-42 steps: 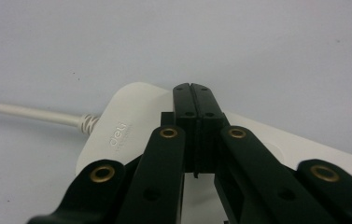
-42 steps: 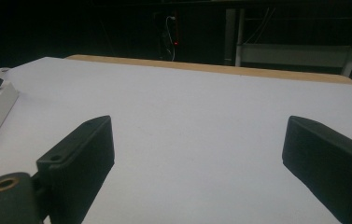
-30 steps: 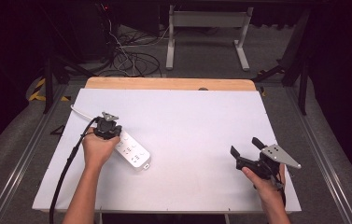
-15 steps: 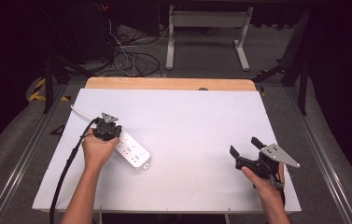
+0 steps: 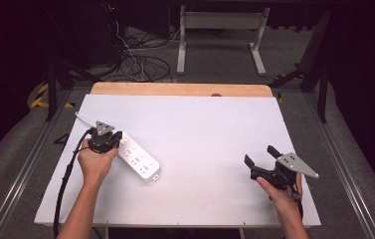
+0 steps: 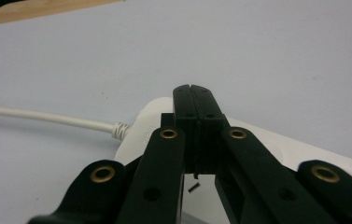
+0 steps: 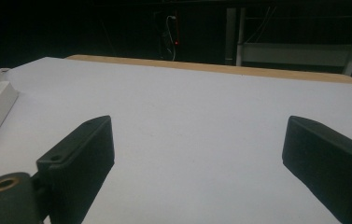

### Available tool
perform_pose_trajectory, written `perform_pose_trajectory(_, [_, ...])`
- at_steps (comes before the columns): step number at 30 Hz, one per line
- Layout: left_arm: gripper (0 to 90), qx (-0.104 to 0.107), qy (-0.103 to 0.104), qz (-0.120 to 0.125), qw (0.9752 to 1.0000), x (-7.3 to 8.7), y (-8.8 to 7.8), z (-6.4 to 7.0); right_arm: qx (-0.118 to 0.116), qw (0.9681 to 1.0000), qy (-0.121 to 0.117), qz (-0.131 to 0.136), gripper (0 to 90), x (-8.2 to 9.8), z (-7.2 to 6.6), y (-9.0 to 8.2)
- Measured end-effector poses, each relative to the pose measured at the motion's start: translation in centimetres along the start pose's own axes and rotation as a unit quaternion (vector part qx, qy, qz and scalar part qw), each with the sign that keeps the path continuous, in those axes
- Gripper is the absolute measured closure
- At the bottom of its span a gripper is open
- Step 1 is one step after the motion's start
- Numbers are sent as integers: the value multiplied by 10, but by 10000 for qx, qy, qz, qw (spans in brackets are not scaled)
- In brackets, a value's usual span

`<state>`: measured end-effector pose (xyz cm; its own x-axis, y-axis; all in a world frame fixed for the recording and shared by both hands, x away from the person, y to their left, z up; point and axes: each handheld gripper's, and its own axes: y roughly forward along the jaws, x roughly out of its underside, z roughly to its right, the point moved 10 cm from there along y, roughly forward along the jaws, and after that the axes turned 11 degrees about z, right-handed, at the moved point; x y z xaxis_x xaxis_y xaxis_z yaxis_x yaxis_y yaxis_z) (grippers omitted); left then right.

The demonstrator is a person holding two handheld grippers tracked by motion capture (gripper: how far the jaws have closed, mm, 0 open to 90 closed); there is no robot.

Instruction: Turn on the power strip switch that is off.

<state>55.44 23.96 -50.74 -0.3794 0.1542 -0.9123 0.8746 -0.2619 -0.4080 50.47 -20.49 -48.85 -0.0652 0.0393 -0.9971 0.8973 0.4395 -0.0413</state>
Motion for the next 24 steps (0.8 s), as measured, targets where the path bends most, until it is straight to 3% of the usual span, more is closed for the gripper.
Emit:
perform_pose_trajectory(6, [900,110,-111,637,9978,-8,-33,-2,-9,10000,-37,-11,96,0,-2,1])
perform_pose_trajectory(13, [900,1,-242,1261,9917,-10,-80,-13,-23,10000,-44,-41,96,1,-4,3])
perform_pose_trajectory(19, [900,-242,-299,1868,9816,-17,-115,-20,-55,10000,-53,-13,96,-1,-7,5])
perform_pose_trajectory(22, [900,-403,-321,2157,9751,-17,-131,-17,-68,10000,-60,-11,96,-1,-8,5])
perform_pose_trajectory(24, [900,-513,-339,2388,9691,-16,-143,-14,-74,9999,-66,-21,96,-1,-8,6])
